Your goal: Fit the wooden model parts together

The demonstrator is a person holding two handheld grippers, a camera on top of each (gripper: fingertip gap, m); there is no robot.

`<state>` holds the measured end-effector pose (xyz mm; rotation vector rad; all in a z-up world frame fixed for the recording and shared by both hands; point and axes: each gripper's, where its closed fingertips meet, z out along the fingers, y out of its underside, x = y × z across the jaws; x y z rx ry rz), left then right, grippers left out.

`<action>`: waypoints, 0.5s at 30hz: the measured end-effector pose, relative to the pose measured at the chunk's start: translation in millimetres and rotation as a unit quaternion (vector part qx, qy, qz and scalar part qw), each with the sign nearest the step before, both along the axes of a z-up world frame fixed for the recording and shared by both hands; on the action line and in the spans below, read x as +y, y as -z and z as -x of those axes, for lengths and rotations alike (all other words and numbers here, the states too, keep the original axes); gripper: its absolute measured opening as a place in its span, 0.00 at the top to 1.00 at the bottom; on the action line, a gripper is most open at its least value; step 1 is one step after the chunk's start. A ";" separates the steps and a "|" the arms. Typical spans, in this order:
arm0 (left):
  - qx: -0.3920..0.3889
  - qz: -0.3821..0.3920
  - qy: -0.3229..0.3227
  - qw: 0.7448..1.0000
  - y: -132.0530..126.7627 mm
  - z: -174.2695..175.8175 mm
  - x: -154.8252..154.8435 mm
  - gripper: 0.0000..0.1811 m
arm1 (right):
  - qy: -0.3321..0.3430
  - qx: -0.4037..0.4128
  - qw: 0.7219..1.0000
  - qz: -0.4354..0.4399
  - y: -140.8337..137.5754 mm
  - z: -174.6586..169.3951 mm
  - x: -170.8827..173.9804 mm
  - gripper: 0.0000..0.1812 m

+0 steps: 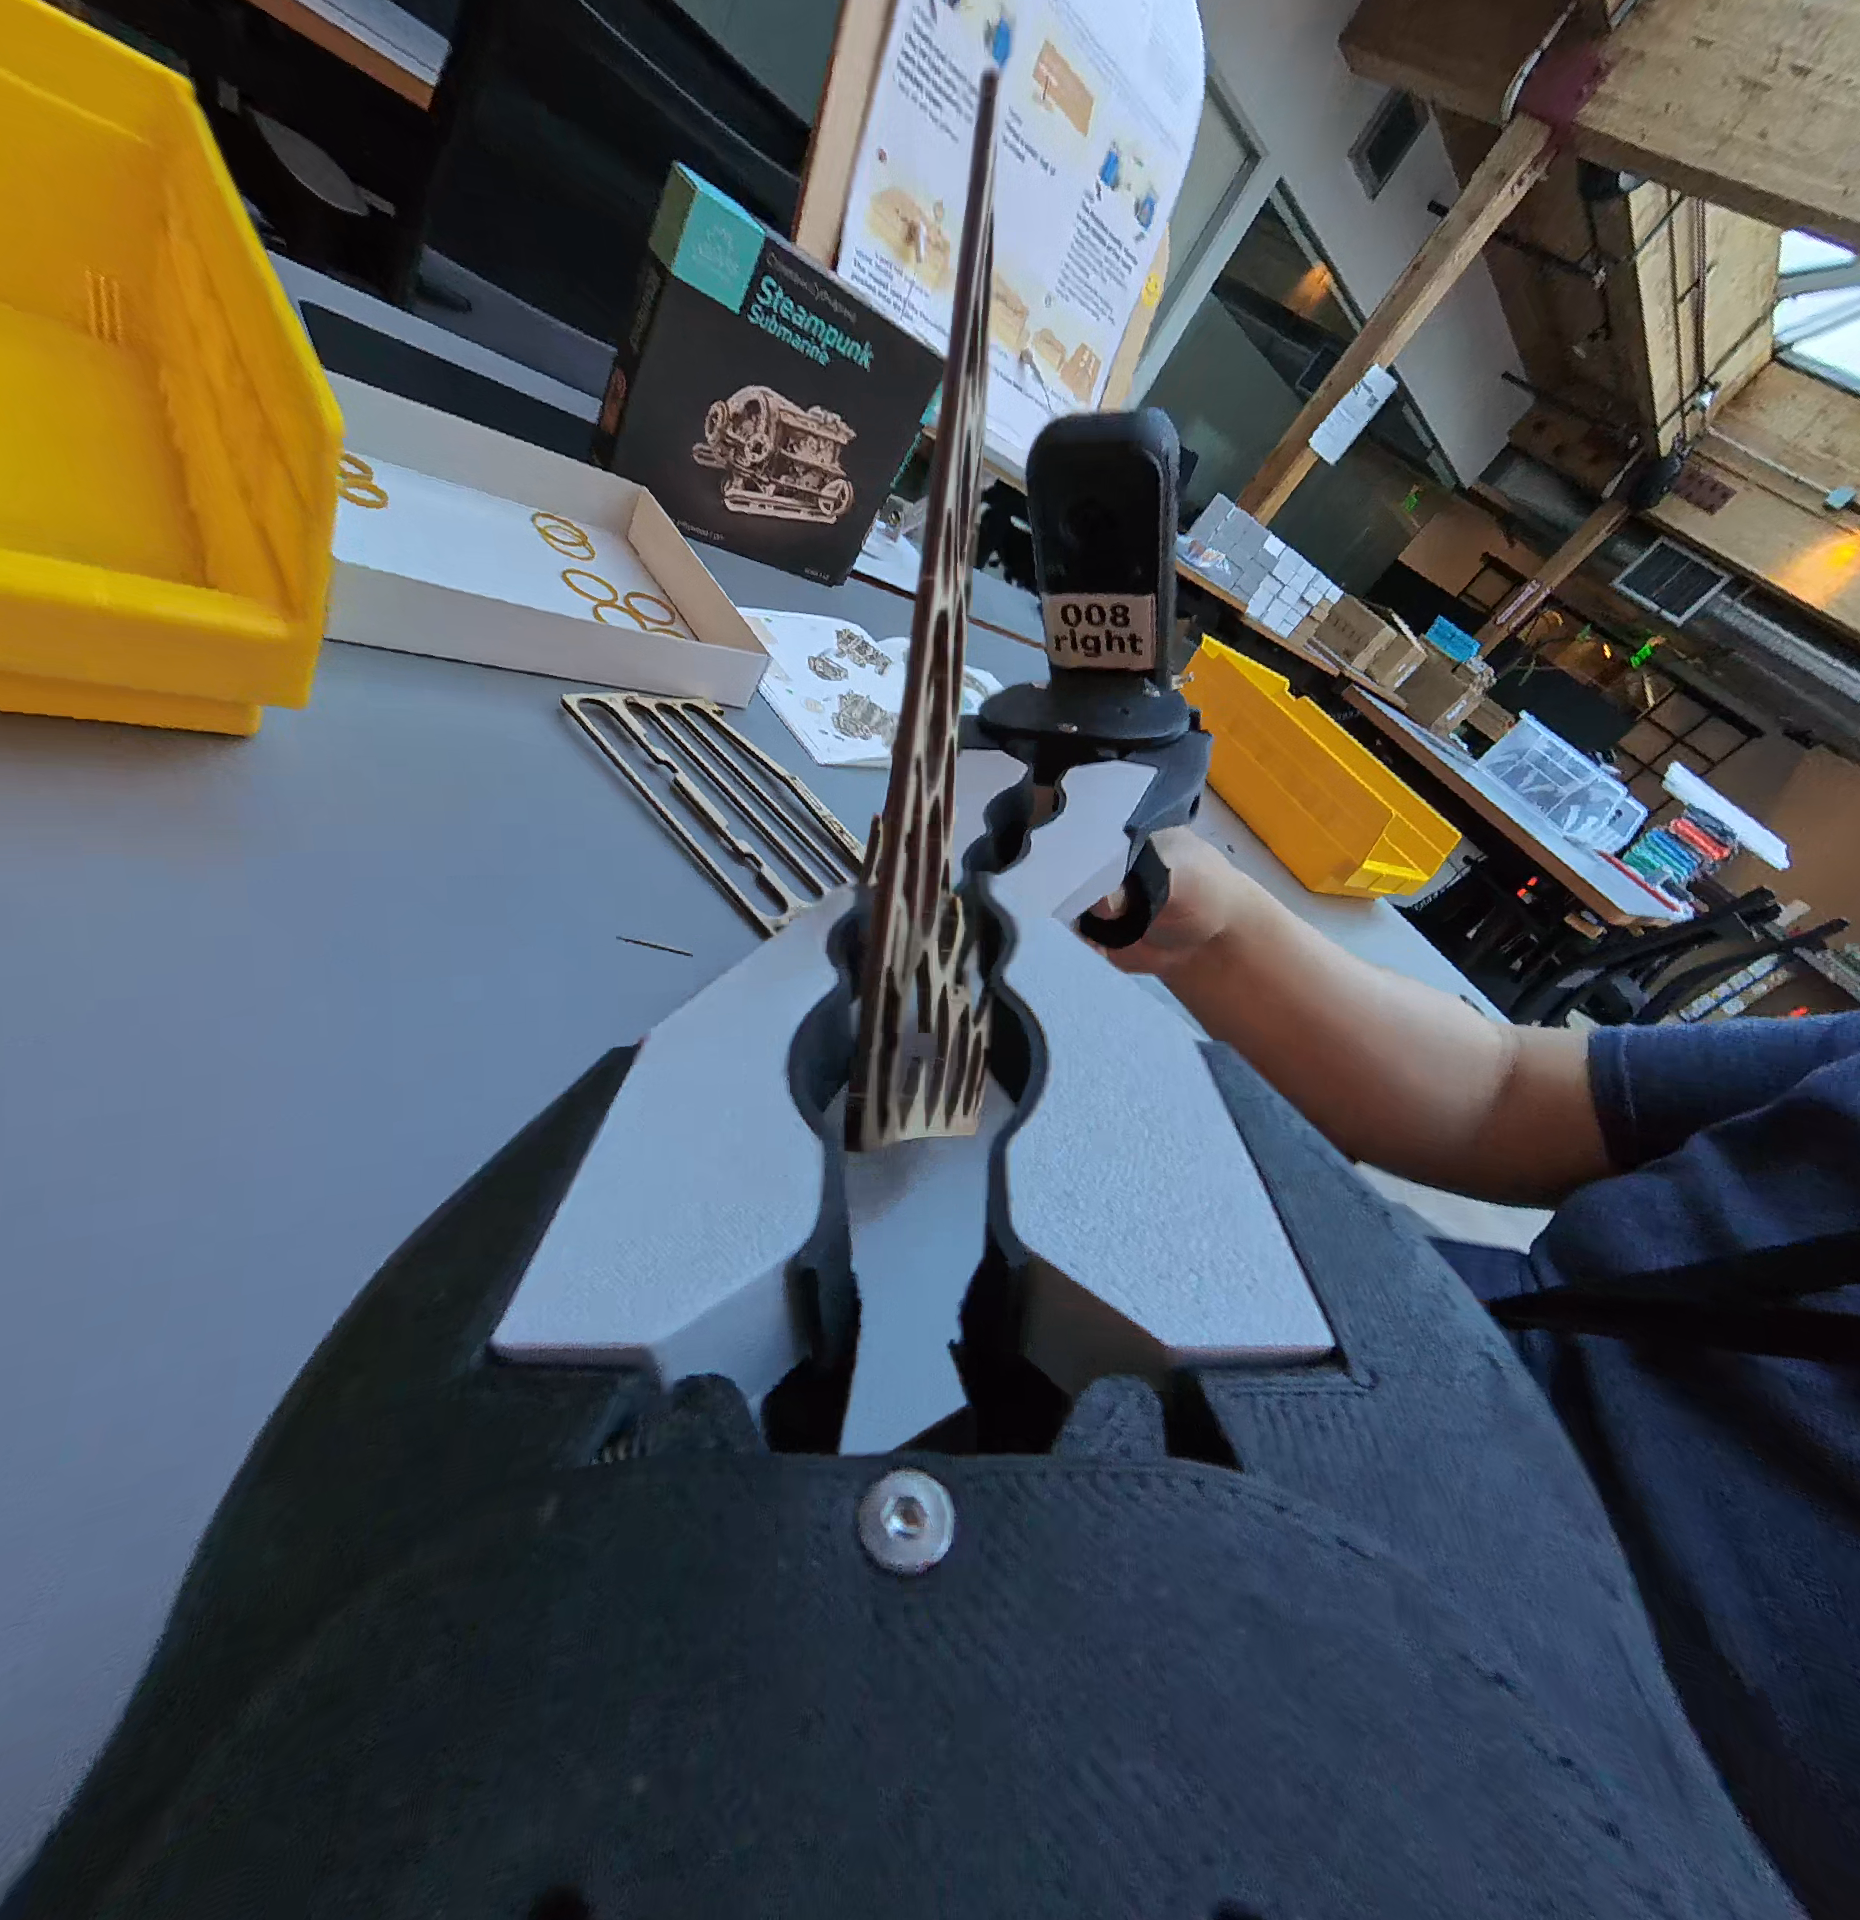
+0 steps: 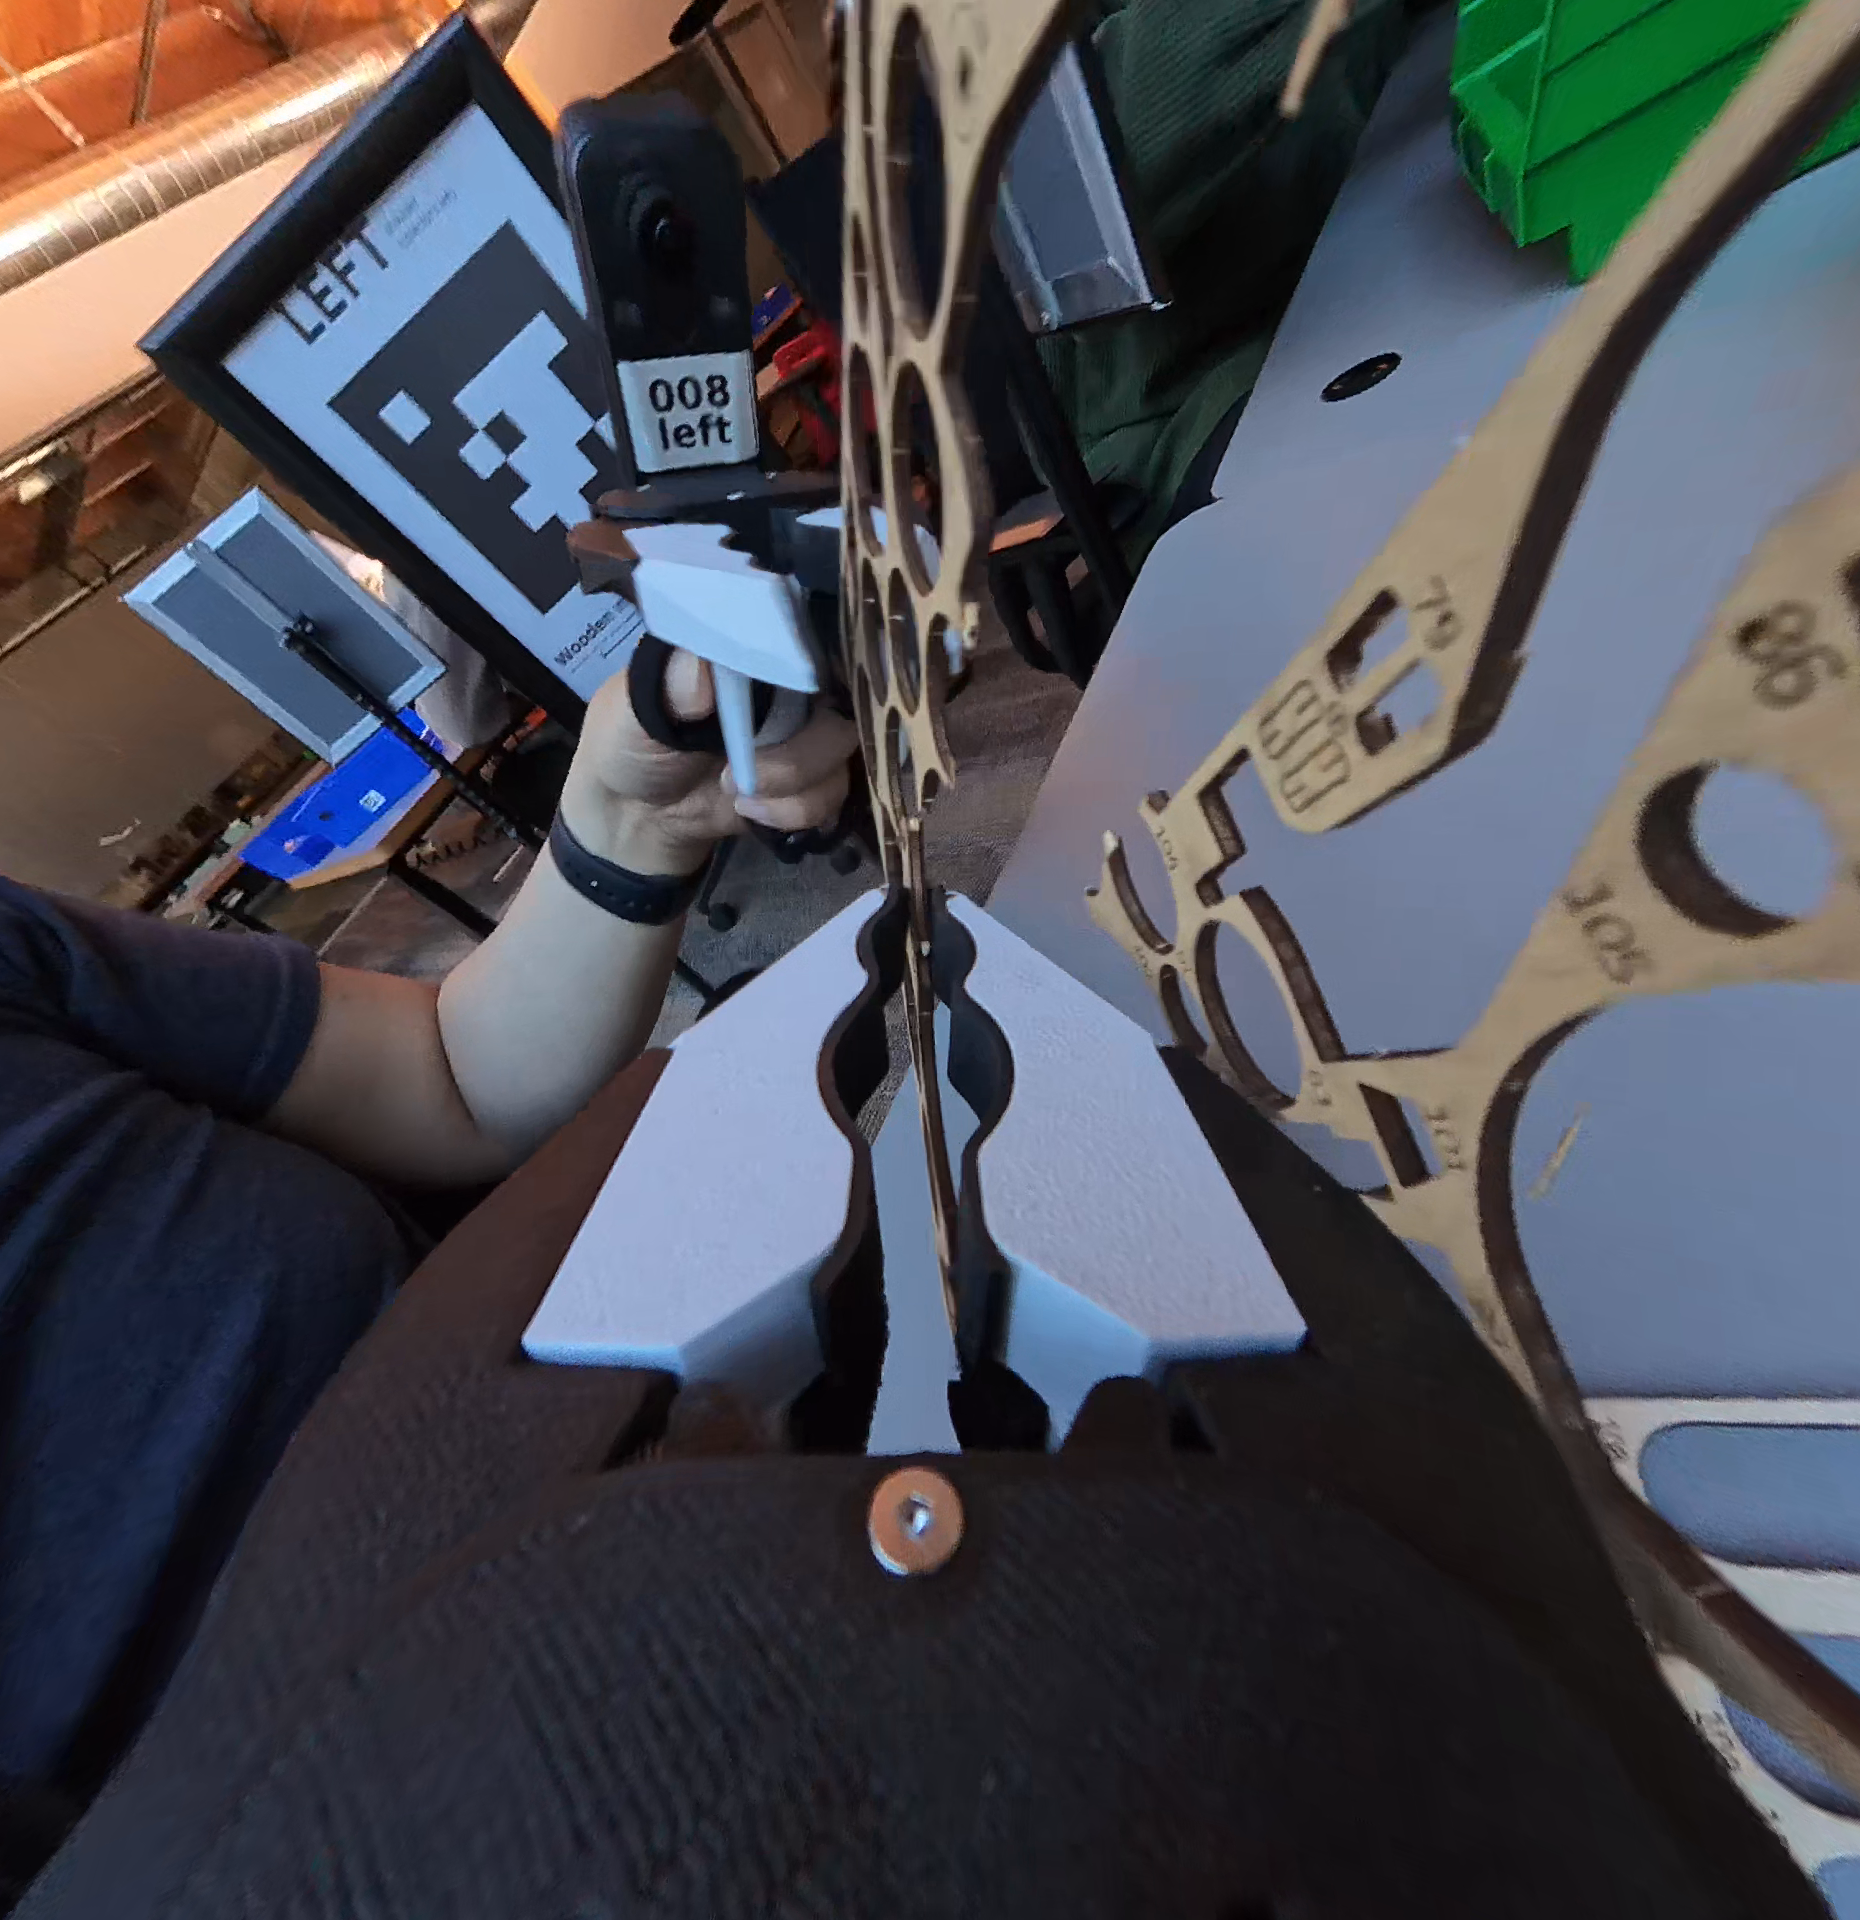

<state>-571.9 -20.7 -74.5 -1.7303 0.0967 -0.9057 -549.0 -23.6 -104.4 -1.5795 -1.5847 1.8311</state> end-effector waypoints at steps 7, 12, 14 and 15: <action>-0.071 0.011 -0.002 0.997 14.6 -4.7 3.8 0.70 | 0.056 0.039 0.992 0.102 -17.8 1.1 25.3 1.00; -0.114 0.006 0.024 0.993 18.7 -30.4 15.6 0.83 | 0.063 0.059 0.985 0.151 -25.4 1.9 27.3 1.00; -0.114 -0.007 0.018 0.993 16.0 -31.5 20.3 0.91 | 0.068 0.062 0.984 0.154 -24.5 2.8 27.2 1.00; -0.108 -0.012 0.026 0.994 14.5 -33.2 19.6 1.00 | 0.072 0.066 0.983 0.156 -25.1 2.7 28.0 1.00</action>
